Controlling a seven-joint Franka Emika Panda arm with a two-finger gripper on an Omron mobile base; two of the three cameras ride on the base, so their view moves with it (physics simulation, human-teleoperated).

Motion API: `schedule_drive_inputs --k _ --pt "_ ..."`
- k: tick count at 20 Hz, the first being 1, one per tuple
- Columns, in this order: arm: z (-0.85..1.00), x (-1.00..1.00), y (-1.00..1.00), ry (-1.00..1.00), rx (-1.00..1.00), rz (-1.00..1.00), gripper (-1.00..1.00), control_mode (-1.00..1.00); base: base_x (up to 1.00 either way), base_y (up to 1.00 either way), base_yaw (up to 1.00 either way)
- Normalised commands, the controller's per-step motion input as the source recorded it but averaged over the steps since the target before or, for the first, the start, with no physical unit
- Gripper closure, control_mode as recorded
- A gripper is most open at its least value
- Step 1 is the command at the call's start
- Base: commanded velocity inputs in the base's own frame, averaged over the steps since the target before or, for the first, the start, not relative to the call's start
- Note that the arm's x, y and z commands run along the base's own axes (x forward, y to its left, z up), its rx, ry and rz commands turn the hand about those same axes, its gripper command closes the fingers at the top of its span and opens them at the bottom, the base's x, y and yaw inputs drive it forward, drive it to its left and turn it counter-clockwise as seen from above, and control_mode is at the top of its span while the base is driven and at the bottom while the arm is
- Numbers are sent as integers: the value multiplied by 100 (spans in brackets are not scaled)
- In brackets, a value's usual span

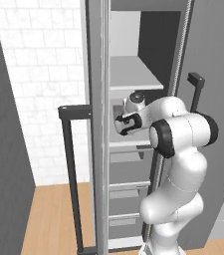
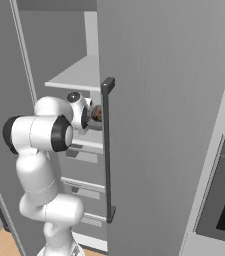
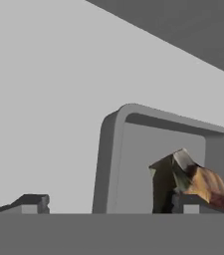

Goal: Take the meat container that has the steak and place it on the second highest rack of the freezer. Then take the vegetable container that has the lemon wedge and cucumber and place it on the highest rack of the freezer.

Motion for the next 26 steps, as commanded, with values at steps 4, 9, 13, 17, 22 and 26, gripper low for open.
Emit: schedule_drive_inputs --k 4,9,13,17,22,26 --pt "23 -36 -3 1 0 0 -100 -100 0 0 0" --pt "0 -38 -2 0 0 0 -100 -100 0 0 0" --pt "4 -61 -1 1 0 0 -100 -100 0 0 0" --pt "22 -86 0 1 0 0 -100 -100 0 0 0" --pt "31 -90 -6 9 0 0 -100 -100 0 0 0" --pt "54 -55 -2 20 0 0 -100 -100 0 0 0"
